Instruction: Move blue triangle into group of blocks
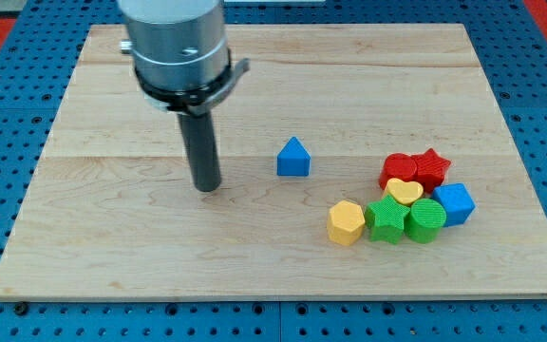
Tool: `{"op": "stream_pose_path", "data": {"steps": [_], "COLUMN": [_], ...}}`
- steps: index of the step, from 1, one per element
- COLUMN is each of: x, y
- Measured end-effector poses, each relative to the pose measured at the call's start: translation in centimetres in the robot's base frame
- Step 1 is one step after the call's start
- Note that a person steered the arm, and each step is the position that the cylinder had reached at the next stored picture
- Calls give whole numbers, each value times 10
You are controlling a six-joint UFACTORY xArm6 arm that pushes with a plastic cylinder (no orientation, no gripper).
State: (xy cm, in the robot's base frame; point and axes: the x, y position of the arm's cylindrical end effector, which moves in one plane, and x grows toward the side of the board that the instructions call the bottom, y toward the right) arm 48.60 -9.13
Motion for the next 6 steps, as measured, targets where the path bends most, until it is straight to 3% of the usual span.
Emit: {"op": "stream_pose_path", "data": {"steps": [1,2,3,4,6], "x": [-21,-43,-30,-45,0], "y": [-10,45,101,89,172]}}
